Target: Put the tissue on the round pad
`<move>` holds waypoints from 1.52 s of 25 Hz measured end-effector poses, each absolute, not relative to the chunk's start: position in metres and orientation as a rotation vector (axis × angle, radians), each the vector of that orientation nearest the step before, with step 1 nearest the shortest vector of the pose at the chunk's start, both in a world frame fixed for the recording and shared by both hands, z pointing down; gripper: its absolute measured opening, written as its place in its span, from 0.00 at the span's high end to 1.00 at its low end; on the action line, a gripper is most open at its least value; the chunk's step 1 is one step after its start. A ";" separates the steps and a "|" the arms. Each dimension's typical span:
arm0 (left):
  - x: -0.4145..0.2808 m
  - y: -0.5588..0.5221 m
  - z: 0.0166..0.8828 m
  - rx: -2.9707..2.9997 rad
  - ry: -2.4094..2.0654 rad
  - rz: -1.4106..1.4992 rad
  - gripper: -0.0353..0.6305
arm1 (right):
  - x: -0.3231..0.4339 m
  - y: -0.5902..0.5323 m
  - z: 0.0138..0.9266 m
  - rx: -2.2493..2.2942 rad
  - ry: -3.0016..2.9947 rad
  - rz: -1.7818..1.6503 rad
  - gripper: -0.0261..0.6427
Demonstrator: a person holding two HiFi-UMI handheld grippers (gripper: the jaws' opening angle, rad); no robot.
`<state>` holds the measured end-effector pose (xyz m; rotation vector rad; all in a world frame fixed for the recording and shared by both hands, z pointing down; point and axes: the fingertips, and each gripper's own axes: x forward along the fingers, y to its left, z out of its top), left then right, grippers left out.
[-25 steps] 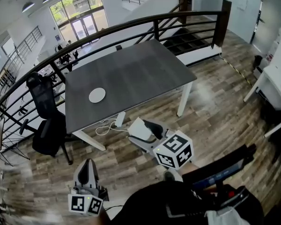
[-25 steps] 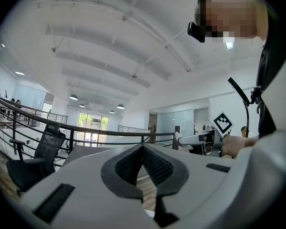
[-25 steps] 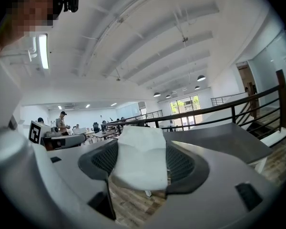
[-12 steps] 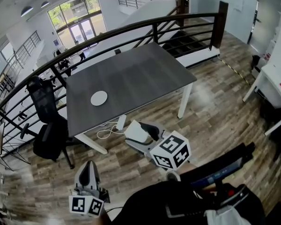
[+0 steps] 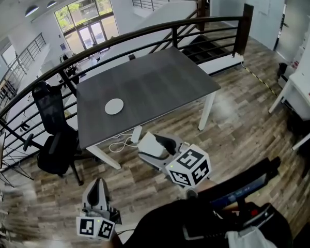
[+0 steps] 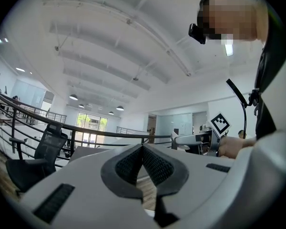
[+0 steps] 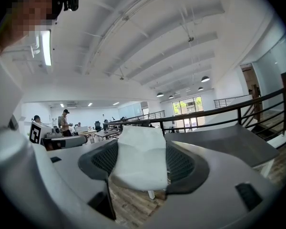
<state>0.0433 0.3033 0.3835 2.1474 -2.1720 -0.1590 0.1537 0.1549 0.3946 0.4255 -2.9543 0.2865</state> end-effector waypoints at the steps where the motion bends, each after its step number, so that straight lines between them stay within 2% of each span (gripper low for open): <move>1: 0.041 0.306 0.384 2.153 -2.170 -0.149 0.94 | 0.150 0.158 0.395 0.425 -2.953 0.285 0.49; 17: 0.023 0.323 0.403 2.168 -2.113 -0.150 0.94 | 0.115 0.175 0.408 0.425 -2.945 0.297 0.49; 25: 0.007 0.290 0.393 2.103 -2.199 -0.150 0.94 | 0.087 0.132 0.400 0.342 -2.978 0.287 0.49; 38: -0.018 0.177 0.373 2.023 -2.303 -0.152 0.94 | 0.047 0.011 0.393 0.242 -3.006 0.293 0.49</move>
